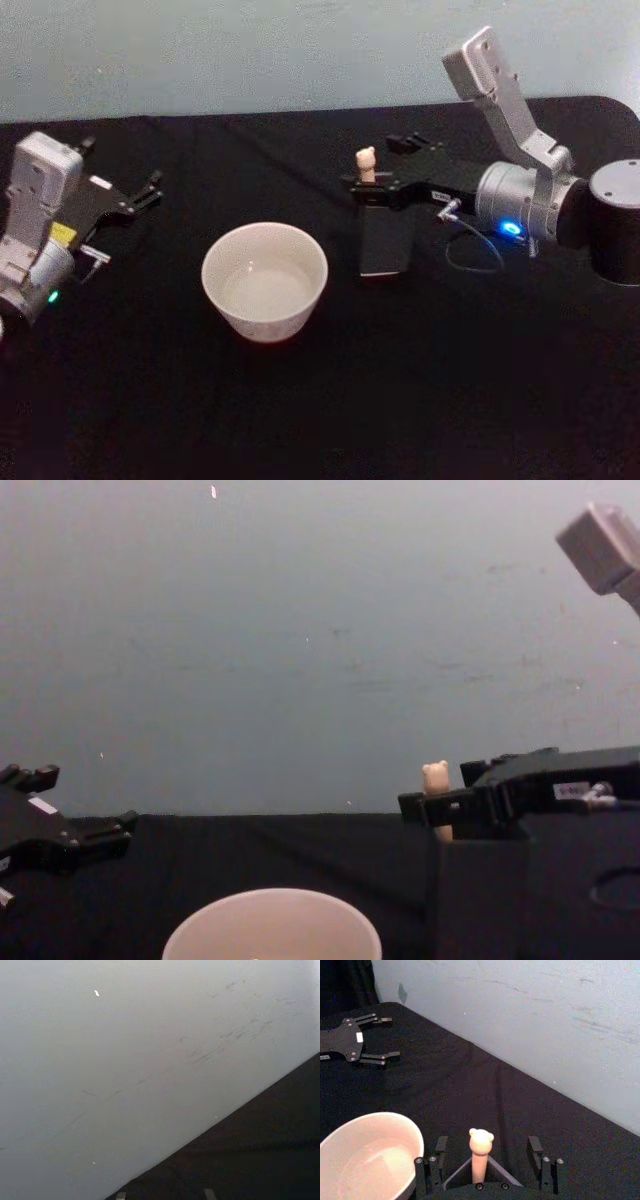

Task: Pick up the stirring spoon with one hand, stir inside the cup, then place it back in its original position.

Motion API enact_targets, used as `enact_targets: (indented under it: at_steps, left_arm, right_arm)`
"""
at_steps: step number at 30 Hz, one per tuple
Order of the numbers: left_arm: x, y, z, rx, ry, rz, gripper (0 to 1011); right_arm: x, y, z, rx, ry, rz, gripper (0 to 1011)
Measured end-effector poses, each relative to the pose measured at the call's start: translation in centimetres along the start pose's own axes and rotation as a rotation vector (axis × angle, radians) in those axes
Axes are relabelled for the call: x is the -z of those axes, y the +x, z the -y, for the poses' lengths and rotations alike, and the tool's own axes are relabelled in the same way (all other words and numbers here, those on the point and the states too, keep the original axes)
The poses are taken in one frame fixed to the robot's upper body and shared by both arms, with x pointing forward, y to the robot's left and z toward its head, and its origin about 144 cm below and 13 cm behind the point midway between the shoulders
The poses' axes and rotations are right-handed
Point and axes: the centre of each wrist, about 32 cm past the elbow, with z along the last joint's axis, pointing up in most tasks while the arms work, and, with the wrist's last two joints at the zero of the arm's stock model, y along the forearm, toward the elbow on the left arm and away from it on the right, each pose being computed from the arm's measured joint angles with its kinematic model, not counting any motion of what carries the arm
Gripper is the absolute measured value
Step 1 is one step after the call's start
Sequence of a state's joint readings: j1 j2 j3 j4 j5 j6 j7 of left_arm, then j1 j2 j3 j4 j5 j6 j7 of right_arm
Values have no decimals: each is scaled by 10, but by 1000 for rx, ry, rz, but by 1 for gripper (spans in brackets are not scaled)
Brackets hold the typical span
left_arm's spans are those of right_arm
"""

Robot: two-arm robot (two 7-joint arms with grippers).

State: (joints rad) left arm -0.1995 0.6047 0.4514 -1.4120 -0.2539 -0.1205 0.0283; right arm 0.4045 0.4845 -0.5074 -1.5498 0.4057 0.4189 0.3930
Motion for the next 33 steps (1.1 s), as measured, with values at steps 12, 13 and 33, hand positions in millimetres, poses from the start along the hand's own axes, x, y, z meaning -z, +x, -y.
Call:
enact_targets:
  at_steps: [12, 13, 33]
  left_arm:
    - [0, 0, 0, 0, 0, 0, 1001]
    - [0, 0, 0, 0, 0, 0, 1001]
    - [0, 0, 0, 0, 0, 0, 1001]
  right_arm:
    - [1, 0, -5, -9, -14, -15, 1002]
    - [1, 0, -6, -9, -15, -16, 1002]
    - [0, 0, -7, -16, -17, -16, 964]
